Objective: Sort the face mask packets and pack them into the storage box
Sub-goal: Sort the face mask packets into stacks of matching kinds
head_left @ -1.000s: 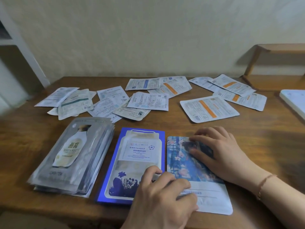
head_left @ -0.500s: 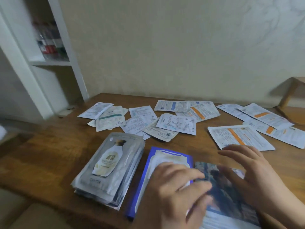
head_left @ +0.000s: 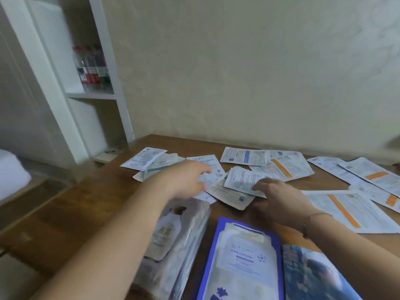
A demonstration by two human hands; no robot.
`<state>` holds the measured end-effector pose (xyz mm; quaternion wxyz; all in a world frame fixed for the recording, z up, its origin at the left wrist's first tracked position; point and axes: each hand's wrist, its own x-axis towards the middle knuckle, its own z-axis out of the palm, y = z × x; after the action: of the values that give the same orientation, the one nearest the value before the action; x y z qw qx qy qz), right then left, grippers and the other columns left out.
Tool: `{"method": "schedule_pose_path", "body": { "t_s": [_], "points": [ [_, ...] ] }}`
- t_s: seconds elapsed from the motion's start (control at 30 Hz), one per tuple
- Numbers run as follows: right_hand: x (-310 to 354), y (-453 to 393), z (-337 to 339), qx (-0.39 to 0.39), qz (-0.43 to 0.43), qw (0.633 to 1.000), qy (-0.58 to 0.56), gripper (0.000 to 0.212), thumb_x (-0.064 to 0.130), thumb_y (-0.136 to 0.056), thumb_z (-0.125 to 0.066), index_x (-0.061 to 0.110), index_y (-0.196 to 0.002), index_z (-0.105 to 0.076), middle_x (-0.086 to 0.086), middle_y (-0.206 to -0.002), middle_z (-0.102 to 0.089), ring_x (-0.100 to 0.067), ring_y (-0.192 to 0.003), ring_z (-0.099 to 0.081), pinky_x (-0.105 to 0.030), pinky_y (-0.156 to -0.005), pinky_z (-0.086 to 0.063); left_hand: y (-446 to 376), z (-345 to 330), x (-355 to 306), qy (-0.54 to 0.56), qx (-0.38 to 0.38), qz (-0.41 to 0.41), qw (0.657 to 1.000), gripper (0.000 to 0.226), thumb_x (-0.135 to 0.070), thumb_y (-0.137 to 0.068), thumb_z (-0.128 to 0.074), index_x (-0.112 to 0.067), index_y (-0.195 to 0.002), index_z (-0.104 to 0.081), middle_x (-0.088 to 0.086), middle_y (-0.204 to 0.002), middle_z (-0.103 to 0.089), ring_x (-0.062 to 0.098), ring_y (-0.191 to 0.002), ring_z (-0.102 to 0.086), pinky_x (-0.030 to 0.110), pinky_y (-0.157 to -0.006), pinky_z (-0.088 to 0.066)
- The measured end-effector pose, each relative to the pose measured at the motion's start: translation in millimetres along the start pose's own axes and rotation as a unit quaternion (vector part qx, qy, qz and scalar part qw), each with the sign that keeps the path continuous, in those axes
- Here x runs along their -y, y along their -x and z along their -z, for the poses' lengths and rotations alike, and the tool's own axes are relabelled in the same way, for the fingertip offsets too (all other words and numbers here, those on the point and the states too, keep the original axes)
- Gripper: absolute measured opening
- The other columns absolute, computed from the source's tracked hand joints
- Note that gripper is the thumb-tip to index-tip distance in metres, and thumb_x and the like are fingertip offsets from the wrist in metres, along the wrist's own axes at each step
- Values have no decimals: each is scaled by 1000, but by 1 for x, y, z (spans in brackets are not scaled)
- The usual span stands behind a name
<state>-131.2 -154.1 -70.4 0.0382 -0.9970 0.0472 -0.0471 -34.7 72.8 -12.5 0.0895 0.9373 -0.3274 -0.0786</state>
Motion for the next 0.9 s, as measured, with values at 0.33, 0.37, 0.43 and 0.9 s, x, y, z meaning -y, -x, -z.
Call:
{"method": "schedule_pose_path", "body": {
  "t_s": [0.33,0.37,0.43,0.9],
  "points": [
    [25,-28,-9,16,114,992,-41,55,11,-85,-50,38,-133,-53,19,-148,-40,-7,-138,-33,-26,-108,-37,-29,-36,129,-50,15,105,993,79,-63,-89,-54,-27,-154,-27,-7,-163,-21,16,-148,-23,40,-119,-26],
    [28,-31,-10,14,128,990,-50,54,11,-85,-50,38,-132,-54,19,-147,-40,-5,-138,-33,-25,-109,-36,-28,-39,132,-65,-2,90,994,76,-65,-90,-52,-29,-153,-30,-9,-162,-24,15,-147,-25,39,-118,-28],
    [36,-37,-14,12,158,985,-63,48,17,-88,-51,38,-130,-56,20,-145,-42,-2,-136,-34,-23,-109,-35,-27,-41,138,-101,-30,61,993,68,-64,-92,-47,-31,-151,-36,-10,-159,-29,14,-144,-29,38,-114,-31],
    [40,-46,-29,-19,135,991,-8,47,54,-89,-56,41,-134,-50,18,-138,-49,-7,-124,-49,-22,-97,-45,-11,-54,180,-279,-173,-227,917,69,-59,-101,-7,-27,-101,-69,-8,-104,-73,21,-84,-71,36,-70,-55]
  ]
}}
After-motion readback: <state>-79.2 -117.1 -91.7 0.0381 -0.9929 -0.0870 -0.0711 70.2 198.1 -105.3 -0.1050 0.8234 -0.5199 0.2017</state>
